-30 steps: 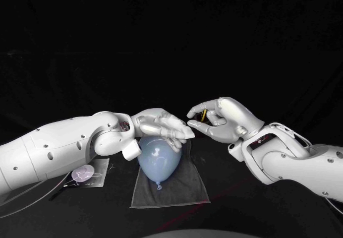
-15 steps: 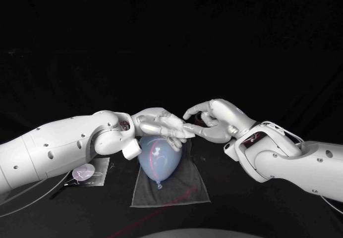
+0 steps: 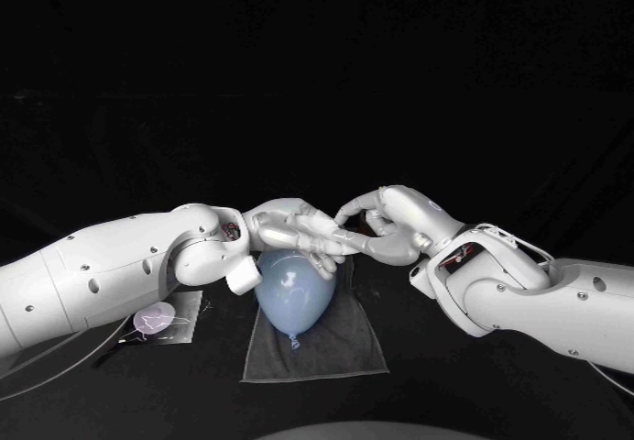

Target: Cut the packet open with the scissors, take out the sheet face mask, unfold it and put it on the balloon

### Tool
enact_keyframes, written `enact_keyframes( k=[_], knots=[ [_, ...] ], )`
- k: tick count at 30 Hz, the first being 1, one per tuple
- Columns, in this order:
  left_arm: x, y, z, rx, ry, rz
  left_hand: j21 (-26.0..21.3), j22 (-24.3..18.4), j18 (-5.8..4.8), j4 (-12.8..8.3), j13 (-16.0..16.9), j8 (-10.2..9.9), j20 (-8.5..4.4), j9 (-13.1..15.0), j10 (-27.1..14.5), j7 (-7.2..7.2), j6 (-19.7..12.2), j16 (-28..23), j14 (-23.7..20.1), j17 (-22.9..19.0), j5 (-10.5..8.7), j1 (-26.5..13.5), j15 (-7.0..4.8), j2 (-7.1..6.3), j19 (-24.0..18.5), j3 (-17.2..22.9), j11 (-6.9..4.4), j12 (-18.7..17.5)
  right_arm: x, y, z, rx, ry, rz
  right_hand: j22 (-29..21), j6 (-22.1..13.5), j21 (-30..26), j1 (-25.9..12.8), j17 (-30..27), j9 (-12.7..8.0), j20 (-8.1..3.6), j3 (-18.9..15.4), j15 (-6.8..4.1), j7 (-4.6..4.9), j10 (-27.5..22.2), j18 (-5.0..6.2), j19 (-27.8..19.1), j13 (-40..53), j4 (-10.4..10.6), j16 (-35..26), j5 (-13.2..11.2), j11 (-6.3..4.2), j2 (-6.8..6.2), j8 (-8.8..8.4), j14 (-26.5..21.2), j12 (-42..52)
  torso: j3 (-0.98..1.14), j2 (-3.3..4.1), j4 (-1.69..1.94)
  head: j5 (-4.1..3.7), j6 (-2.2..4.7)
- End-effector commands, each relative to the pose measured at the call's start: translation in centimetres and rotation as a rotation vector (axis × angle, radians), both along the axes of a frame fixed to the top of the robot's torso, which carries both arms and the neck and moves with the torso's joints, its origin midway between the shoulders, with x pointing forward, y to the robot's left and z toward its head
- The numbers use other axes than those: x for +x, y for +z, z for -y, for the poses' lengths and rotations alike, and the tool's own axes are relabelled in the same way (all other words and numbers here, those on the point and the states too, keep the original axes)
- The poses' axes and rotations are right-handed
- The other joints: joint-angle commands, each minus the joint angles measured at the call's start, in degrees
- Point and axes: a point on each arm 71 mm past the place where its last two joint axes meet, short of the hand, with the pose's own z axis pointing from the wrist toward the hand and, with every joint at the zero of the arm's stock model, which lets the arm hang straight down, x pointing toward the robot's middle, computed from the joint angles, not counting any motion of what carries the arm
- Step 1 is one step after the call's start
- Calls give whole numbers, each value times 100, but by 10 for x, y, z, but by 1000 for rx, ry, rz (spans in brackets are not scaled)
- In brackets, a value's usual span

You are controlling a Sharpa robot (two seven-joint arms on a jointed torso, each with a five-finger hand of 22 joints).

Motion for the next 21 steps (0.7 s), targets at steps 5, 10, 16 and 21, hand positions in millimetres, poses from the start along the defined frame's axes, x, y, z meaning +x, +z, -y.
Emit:
enact_keyframes(
  k=[5, 10, 16, 21],
  knots=[
    [-1, 2, 2, -10, -8, 4, 22, 9, 115, -32, -2, 28, -3, 497, -30, 14, 22, -20, 36, 8, 18, 52, -12, -15, 23, 4, -17, -21, 0, 0, -3, -9, -3, 4, 794, 76, 13, 55, 1510, 14, -17, 4, -8, -19, 484, 53, 265, 1391, 43, 30, -2, -35, 115, 44, 600, 40, -4, 2, 4, -8, -8],
    [-1, 2, 2, -10, -9, 4, 22, 9, 115, -32, -2, 28, -3, 497, -30, 14, 22, -20, 36, 8, 18, 52, -12, -15, 23, 4, -17, -21, 1, 0, -4, -6, -4, 8, 800, 139, 18, 118, 1510, 31, -41, 39, -36, -55, 492, 52, 271, 1397, 44, 30, -1, -66, 185, 88, 600, 53, -4, -1, 6, -8, -8],
    [0, 2, 2, -10, -9, 4, 22, 9, 115, -32, -2, 28, -3, 497, -30, 14, 22, -20, 36, 8, 18, 52, -12, -15, 23, 4, -17, -21, 1, 1, -4, 0, -11, 14, 806, 216, 19, 210, 1510, 71, -88, 178, -86, -119, 496, 50, 277, 1400, 92, 30, 1, -124, 465, 174, 600, 60, -4, -1, 5, -10, 4],
    [0, 1, 2, -10, -8, 4, 22, 9, 115, -32, -2, 28, -3, 497, -30, 14, 22, -20, 36, 8, 18, 52, -12, -15, 23, 4, -17, -21, 1, 2, -4, 8, -11, 25, 824, 213, 32, 409, 1510, 133, -135, 498, -132, -163, 506, 45, 289, 1409, 31, 30, 5, -170, 758, 271, 600, 79, -2, 1, 2, -11, 2]
  ],
)
